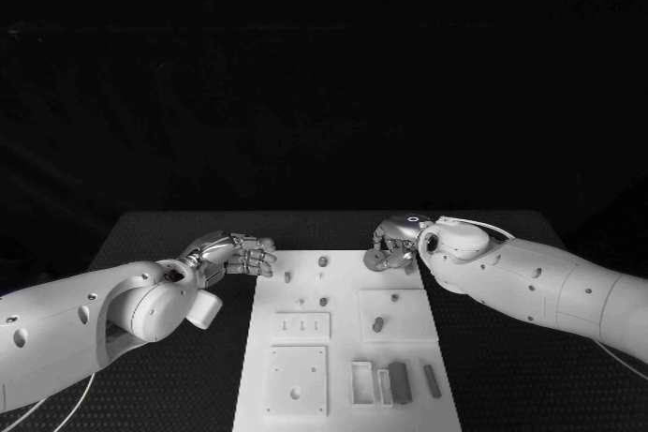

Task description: Assemble the parts on the task board

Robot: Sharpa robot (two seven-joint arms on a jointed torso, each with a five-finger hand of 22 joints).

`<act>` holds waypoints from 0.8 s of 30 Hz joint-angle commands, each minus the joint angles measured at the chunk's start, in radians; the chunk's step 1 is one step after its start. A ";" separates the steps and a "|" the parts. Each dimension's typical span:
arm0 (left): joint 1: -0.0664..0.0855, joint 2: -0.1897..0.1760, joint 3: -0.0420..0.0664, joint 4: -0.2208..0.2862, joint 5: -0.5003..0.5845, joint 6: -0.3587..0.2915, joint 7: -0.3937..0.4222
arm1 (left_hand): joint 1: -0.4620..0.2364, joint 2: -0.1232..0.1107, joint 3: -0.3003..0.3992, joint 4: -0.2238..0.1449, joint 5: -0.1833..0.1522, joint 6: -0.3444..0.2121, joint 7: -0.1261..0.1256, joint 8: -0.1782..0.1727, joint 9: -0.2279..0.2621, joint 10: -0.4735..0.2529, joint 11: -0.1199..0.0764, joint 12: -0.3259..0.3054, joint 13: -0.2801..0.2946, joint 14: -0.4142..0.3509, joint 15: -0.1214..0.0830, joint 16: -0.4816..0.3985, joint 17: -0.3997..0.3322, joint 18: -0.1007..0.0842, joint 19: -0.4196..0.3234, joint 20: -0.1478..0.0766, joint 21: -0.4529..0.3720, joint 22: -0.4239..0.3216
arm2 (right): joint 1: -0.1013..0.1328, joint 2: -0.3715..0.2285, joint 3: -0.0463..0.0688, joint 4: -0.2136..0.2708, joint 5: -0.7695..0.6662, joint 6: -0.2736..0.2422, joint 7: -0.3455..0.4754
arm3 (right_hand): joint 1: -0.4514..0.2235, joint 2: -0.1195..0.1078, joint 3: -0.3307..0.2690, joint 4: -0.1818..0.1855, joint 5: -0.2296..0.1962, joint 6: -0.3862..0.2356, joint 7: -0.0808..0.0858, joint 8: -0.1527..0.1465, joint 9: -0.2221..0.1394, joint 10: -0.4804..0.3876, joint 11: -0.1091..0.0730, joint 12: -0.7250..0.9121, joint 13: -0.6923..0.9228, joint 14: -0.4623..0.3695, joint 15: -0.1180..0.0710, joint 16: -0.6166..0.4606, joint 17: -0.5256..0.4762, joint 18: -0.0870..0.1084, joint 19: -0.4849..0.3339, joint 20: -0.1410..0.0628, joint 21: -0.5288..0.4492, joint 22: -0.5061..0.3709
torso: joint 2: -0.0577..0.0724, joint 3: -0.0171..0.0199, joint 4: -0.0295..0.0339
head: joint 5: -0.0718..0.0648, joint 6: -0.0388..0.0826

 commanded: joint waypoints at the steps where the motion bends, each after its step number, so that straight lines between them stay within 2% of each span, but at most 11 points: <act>1: 0.002 0.001 0.001 0.003 -0.005 0.016 0.004 | 0.000 -0.004 -0.005 0.001 0.004 -0.005 0.006 -0.004 -0.002 -0.002 0.005 -0.007 -0.001 0.008 0.002 -0.004 0.002 0.015 0.001 -0.001 -0.006 0.001 | -0.008 0.002 -0.004 -0.001 -0.013 0.045 0.011 | 0.005 0.021 0.001 -0.010 0.000 0.027 0.011 0.006 0.003 0.000 -0.010 0.005 -0.003 0.007 -0.010 0.006 0.002 0.062 -0.007 -0.004 0.005 0.023 | 0.000 0.0009 0.0001 | 0.000 -0.001; 3: 0.002 0.002 0.001 0.003 -0.005 0.017 0.003 | 0.000 -0.004 -0.005 0.001 0.004 -0.005 0.006 -0.005 -0.002 -0.002 0.005 -0.007 -0.001 0.008 0.002 -0.004 0.002 0.015 0.001 -0.001 -0.006 0.001 | -0.010 0.005 -0.005 -0.002 -0.013 0.051 0.011 | 0.011 0.052 0.000 -0.025 0.000 0.036 0.007 0.009 0.005 0.001 -0.014 0.006 -0.006 0.007 -0.013 0.007 0.002 0.062 -0.010 -0.003 0.008 0.023 | 0.000 0.0009 0.0004 | 0.000 -0.001; 4: 0.002 0.002 0.001 0.003 -0.005 0.017 0.003 | -0.001 -0.004 -0.005 0.001 0.004 -0.005 0.006 -0.005 -0.002 -0.002 0.005 -0.007 -0.001 0.008 0.002 -0.004 0.002 0.015 0.001 -0.001 -0.006 0.001 | -0.012 0.006 -0.006 -0.004 -0.013 0.057 0.011 | 0.013 0.060 -0.002 -0.031 0.000 0.038 0.006 0.009 0.006 0.001 -0.015 0.007 -0.008 0.007 -0.014 0.007 0.002 0.062 -0.011 -0.003 0.009 0.023 | 0.000 0.0009 0.0007 | 0.000 -0.001; 7: 0.002 0.000 0.001 0.005 -0.005 0.016 0.003 | -0.001 -0.004 -0.005 0.001 0.004 -0.006 0.006 -0.005 -0.002 -0.002 0.005 -0.007 -0.002 0.008 0.002 -0.005 0.002 0.015 0.001 -0.001 -0.007 0.001 | -0.013 0.008 -0.007 -0.009 -0.012 0.069 0.010 | 0.009 0.082 -0.008 -0.050 0.000 0.038 0.006 0.005 0.005 0.000 -0.015 0.007 -0.012 0.004 -0.015 0.006 -0.002 0.062 -0.015 0.000 0.012 0.023 | 0.000 0.0015 0.0011 | 0.001 -0.001; 11: 0.002 -0.001 0.001 0.005 -0.005 0.015 0.002 | -0.001 -0.004 -0.005 0.001 0.004 -0.006 0.006 -0.006 -0.002 -0.002 0.005 -0.008 -0.002 0.008 0.002 -0.005 0.003 0.015 0.001 -0.001 -0.007 0.001 | -0.016 0.013 -0.010 -0.017 -0.012 0.087 0.005 | -0.002 0.091 -0.012 -0.059 0.000 0.025 0.010 -0.006 0.000 -0.001 -0.011 0.008 -0.017 0.002 -0.012 0.004 -0.005 0.062 -0.017 0.002 0.013 0.021 | 0.001 0.0018 0.0005 | 0.002 -0.003; 13: 0.002 -0.001 0.001 0.006 -0.005 0.015 0.002 | -0.001 -0.004 -0.005 0.002 0.004 -0.006 0.006 -0.006 -0.002 -0.002 0.006 -0.008 -0.002 0.008 0.002 -0.005 0.003 0.015 0.001 -0.001 -0.007 0.001 | -0.018 0.014 -0.015 -0.021 -0.014 0.088 0.002 | -0.019 0.113 -0.013 -0.052 0.000 0.013 0.015 -0.017 -0.005 -0.004 -0.007 0.007 -0.020 -0.002 -0.008 0.002 -0.010 0.062 -0.020 0.004 0.012 0.020 | 0.000 0.0011 0.0003 | 0.003 -0.005; 16: 0.002 -0.001 0.001 0.007 -0.005 0.015 0.002 | -0.001 -0.005 -0.005 0.002 0.004 -0.006 0.006 -0.006 -0.002 -0.003 0.006 -0.008 -0.002 0.008 0.002 -0.005 0.003 0.015 0.001 -0.001 -0.007 0.001 | -0.020 0.018 -0.020 -0.024 -0.020 0.089 0.000 | -0.023 0.116 -0.014 -0.056 0.000 0.007 0.017 -0.022 -0.008 -0.006 -0.005 0.008 -0.022 -0.002 -0.006 0.003 -0.010 0.062 -0.021 0.005 0.013 0.021 | 0.000 0.0004 0.0007 | 0.002 -0.006; 24: 0.002 -0.002 0.001 0.008 -0.005 0.014 0.000 | -0.001 -0.005 -0.005 0.001 0.004 -0.007 0.007 -0.007 -0.003 -0.003 0.006 -0.009 -0.002 0.008 0.002 -0.006 0.004 0.015 0.001 -0.001 -0.007 0.001 | -0.027 0.024 -0.031 -0.025 -0.057 0.092 -0.006 | -0.027 0.101 -0.016 -0.067 0.000 0.004 0.019 -0.027 -0.011 -0.007 -0.003 0.010 -0.025 -0.005 -0.003 0.002 -0.014 0.062 -0.023 0.004 0.013 0.020 | 0.000 0.0004 0.0006 | 0.003 -0.008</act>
